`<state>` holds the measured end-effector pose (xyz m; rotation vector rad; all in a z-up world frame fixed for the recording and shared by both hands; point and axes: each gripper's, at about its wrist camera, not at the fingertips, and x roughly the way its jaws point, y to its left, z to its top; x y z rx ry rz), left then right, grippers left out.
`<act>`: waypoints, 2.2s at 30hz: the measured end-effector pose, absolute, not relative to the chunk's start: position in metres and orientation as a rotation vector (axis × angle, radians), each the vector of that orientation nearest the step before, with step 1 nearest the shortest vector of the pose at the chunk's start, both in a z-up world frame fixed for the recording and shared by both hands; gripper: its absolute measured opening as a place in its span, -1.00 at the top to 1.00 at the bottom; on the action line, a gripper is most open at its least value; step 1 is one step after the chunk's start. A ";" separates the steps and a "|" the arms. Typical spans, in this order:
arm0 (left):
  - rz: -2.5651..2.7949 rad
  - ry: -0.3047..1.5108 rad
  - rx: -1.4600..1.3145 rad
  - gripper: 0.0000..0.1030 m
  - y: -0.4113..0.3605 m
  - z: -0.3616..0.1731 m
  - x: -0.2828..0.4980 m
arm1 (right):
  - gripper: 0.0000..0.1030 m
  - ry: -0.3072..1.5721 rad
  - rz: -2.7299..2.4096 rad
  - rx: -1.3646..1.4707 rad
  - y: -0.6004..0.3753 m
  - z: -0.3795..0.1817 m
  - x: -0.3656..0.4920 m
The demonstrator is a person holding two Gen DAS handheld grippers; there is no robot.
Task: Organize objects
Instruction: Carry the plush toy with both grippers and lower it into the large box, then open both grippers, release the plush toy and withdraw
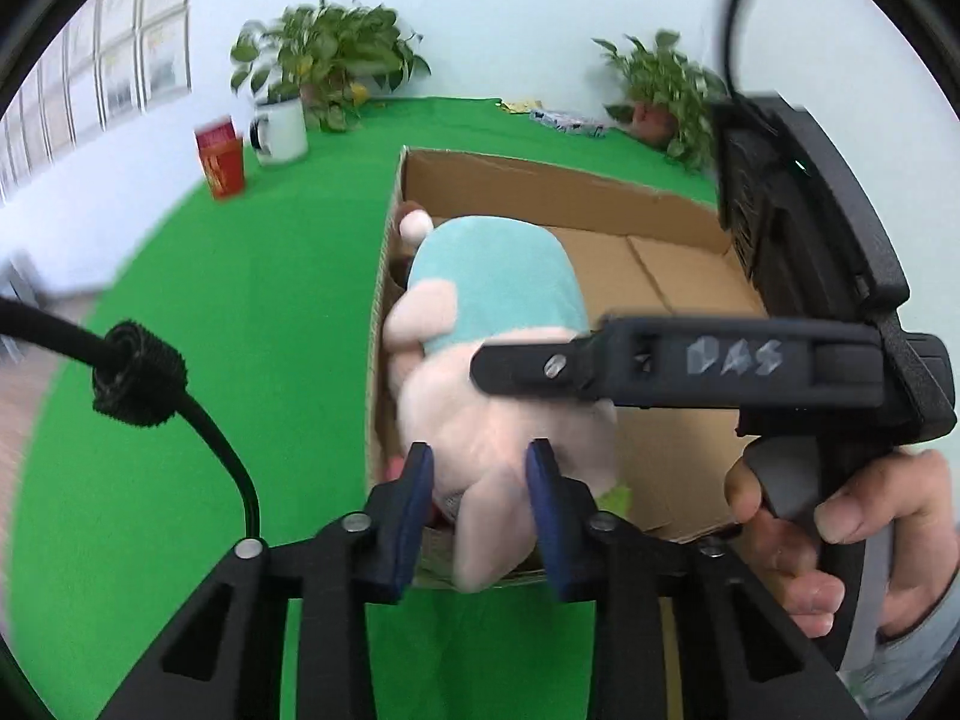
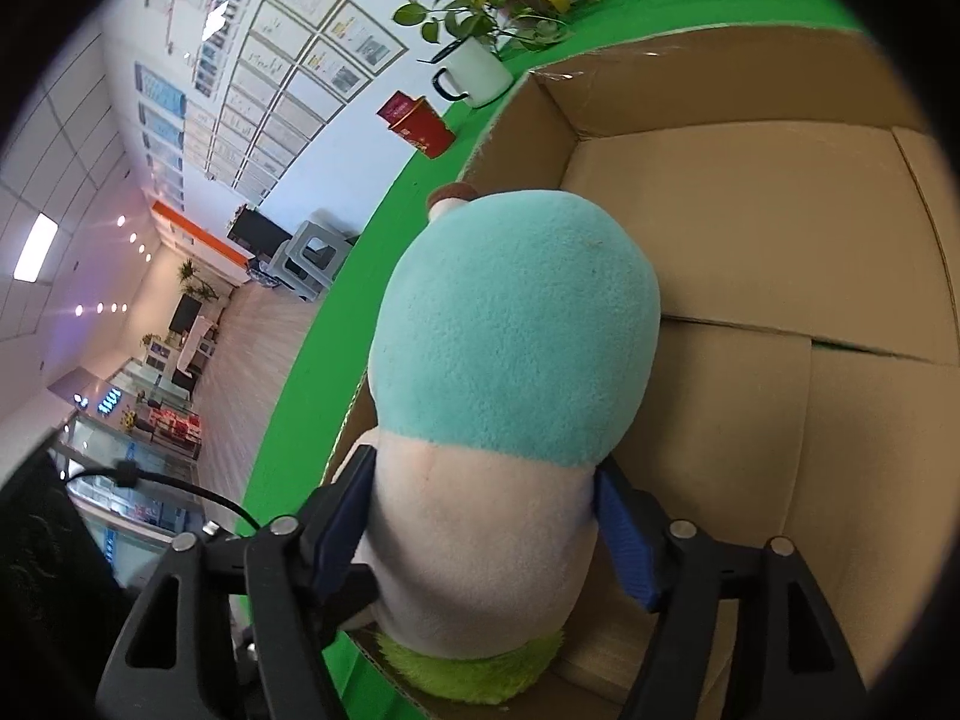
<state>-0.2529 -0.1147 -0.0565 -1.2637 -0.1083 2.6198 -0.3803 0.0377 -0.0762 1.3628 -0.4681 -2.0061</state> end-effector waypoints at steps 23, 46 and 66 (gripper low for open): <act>2.725 -0.148 -1.243 0.43 -0.163 -0.039 -0.258 | -0.58 -0.301 -2.933 1.275 0.284 -0.001 -0.258; 2.646 -0.132 -1.337 0.89 -0.142 -0.062 -0.251 | 0.88 -0.215 -2.858 1.499 0.298 -0.049 -0.256; 2.638 0.140 -1.198 -0.31 -0.039 -0.023 -0.244 | -0.64 -0.280 -2.644 0.992 0.194 0.015 -0.178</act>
